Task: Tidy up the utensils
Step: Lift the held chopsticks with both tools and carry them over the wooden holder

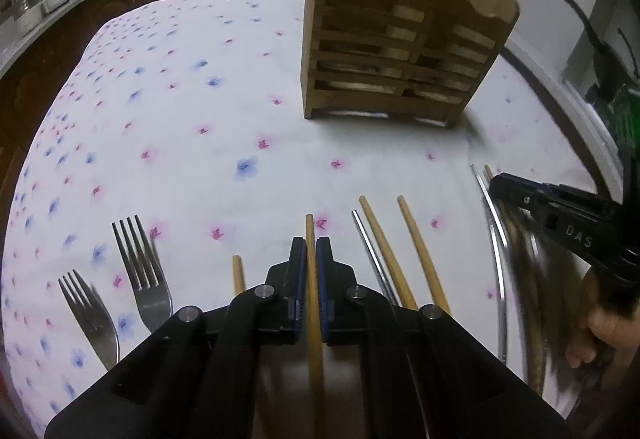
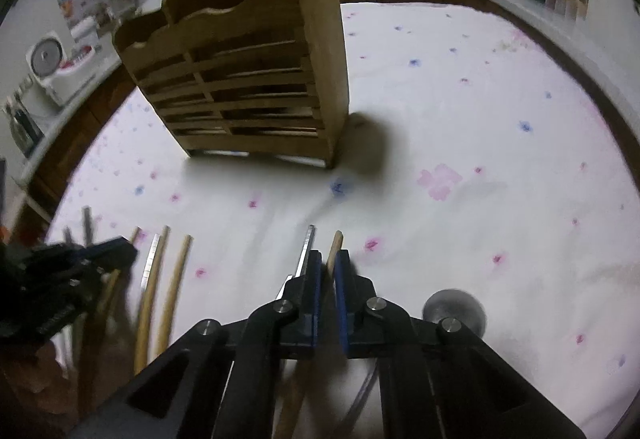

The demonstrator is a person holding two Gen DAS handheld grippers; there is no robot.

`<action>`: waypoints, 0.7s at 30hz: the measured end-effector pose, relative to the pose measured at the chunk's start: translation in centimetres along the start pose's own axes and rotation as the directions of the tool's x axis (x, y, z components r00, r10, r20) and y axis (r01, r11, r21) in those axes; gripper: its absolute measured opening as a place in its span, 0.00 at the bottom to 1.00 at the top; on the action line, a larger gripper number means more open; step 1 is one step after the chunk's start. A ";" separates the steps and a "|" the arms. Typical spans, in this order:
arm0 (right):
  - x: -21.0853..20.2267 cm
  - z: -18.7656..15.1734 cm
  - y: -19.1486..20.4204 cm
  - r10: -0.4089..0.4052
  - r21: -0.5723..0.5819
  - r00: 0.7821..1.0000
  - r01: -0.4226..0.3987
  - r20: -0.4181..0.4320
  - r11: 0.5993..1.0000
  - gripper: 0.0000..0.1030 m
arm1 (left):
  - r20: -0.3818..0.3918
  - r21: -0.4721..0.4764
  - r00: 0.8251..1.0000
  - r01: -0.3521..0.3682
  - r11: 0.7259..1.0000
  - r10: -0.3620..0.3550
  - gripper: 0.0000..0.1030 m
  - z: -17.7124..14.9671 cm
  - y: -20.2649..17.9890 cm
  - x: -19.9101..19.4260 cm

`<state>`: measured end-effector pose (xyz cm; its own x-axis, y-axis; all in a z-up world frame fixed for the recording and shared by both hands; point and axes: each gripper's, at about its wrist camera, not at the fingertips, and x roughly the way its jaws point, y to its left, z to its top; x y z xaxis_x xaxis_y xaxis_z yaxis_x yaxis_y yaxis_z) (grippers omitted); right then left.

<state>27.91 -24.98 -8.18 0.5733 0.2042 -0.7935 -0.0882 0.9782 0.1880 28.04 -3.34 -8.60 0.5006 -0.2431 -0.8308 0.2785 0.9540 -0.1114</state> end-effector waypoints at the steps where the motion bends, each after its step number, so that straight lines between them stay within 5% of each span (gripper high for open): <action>1: -0.3 0.0 0.1 0.008 0.001 1.000 -0.008 0.008 1.000 0.06 | 0.007 0.001 1.000 0.002 1.000 -0.002 0.04 0.0 0.0 -0.4; 11: -6.1 0.5 0.9 0.070 -0.022 0.991 -0.068 0.118 0.997 0.05 | 0.131 -0.002 0.989 0.068 0.998 -0.068 0.04 0.3 -0.7 -7.1; 21: -13.4 1.8 2.0 0.105 -0.058 0.955 -0.092 0.278 0.994 0.05 | 0.298 0.023 0.949 0.100 0.995 -0.102 0.04 0.7 -1.7 -15.1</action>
<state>21.51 -25.86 3.81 0.7644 0.2868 -0.5774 -0.1878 0.9558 0.2262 20.61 -1.39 4.53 0.6911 -0.3808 -0.6143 0.3462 0.9205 -0.1811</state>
